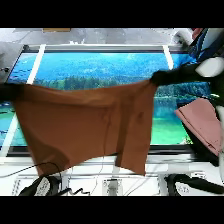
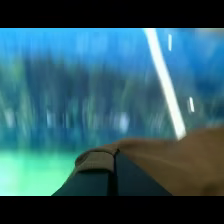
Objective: Fold the clothes and pants, and hang the long-sleeved shirts on hangers.
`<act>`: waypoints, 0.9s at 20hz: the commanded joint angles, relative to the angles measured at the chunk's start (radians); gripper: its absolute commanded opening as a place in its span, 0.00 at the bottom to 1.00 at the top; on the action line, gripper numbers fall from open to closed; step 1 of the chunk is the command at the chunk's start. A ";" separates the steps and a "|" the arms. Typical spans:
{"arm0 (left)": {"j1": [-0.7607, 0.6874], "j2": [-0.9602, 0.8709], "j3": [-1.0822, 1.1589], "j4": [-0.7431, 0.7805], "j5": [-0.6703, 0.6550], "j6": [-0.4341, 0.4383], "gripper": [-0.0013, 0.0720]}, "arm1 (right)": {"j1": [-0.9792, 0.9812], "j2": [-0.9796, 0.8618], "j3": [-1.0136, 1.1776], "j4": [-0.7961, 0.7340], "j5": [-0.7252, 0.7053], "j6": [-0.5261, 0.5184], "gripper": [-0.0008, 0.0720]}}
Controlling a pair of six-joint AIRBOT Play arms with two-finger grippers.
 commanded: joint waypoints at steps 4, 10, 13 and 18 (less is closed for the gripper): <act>-0.315 -0.431 0.016 0.092 0.347 0.089 0.04 | 0.000 -0.325 -0.027 -0.011 -0.009 0.026 0.03; -0.469 -0.500 0.150 0.092 0.901 0.089 0.04 | 0.000 -0.314 0.020 -0.018 -0.306 0.027 0.03; -0.517 -0.506 0.150 0.092 1.076 0.089 0.04 | -0.020 -0.314 0.031 -0.020 -0.461 0.140 0.03; -0.563 -0.561 0.150 0.092 1.089 0.085 0.04 | -0.105 -0.314 0.031 -0.019 -0.521 0.281 0.03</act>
